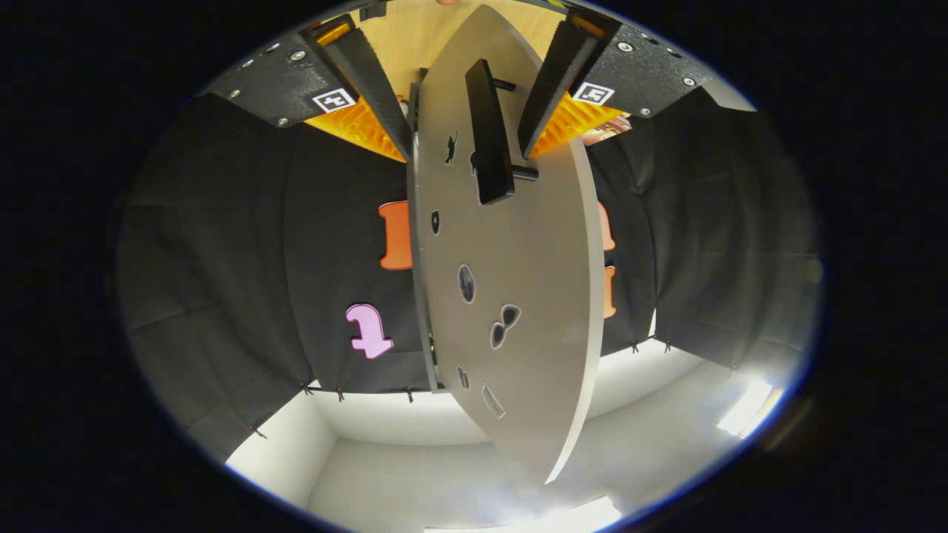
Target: Open the shoe cabinet door, grab the shoes and put them into the shoe cabinet, then close the shoe cabinet door.
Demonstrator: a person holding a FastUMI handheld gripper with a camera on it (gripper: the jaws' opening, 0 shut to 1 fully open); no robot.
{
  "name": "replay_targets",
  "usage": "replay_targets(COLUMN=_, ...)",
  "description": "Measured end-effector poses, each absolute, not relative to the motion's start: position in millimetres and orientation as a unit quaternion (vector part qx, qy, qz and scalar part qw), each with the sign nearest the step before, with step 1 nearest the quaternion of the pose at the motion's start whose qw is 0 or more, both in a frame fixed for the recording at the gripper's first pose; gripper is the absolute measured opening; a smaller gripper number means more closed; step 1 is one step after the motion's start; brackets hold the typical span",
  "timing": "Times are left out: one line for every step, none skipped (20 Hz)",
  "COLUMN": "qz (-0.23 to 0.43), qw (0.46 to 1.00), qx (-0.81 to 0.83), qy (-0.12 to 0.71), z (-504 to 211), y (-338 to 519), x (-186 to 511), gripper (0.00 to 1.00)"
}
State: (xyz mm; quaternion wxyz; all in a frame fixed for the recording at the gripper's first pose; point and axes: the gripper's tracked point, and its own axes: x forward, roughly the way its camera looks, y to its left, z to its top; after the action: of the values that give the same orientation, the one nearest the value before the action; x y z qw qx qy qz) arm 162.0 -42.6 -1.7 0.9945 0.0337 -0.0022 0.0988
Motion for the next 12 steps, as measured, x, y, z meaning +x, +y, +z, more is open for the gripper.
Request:
replay_targets(qz=0.105, qw=0.994, qx=0.034, qy=-0.002, z=-2.9, y=-36.1, x=163.4, gripper=0.91)
replay_targets(qz=0.11, qw=0.993, qx=0.034, qy=-0.004, z=-3.5, y=-31.1, x=166.7, gripper=0.91)
replay_targets(qz=0.114, qw=0.993, qx=0.034, qy=-0.003, z=-4.8, y=-25.5, x=169.3, gripper=0.91)
replay_targets(qz=0.118, qw=0.992, qx=0.036, qy=-0.001, z=-6.8, y=-27.8, x=168.4, gripper=0.91)
replay_targets(qz=0.122, qw=0.992, qx=0.039, qy=0.001, z=-7.2, y=-26.6, x=168.2, gripper=0.91)
replay_targets(qz=0.127, qw=0.991, qx=0.04, qy=0.001, z=-5.5, y=-24.6, x=169.4, gripper=0.91)
replay_targets(qz=0.133, qw=0.99, qx=0.04, qy=0.002, z=-5.1, y=-23.5, x=169.9, gripper=0.91)
replay_targets(qz=0.139, qw=0.99, qx=0.039, qy=0.004, z=-5.6, y=-21.4, x=170.7, gripper=0.91)
replay_targets(qz=0.144, qw=0.989, qx=0.037, qy=0.006, z=-6.0, y=-19.9, x=170.8, gripper=0.91)
replay_targets(qz=0.149, qw=0.988, qx=0.035, qy=0.007, z=-6.4, y=-18.0, x=173.4, gripper=0.91)
replay_targets(qz=0.155, qw=0.987, qx=0.035, qy=0.008, z=-6.4, y=-17.1, x=175.1, gripper=0.92)
replay_targets(qz=0.16, qw=0.986, qx=0.036, qy=0.011, z=-5.5, y=-16.8, x=174.3, gripper=0.92)
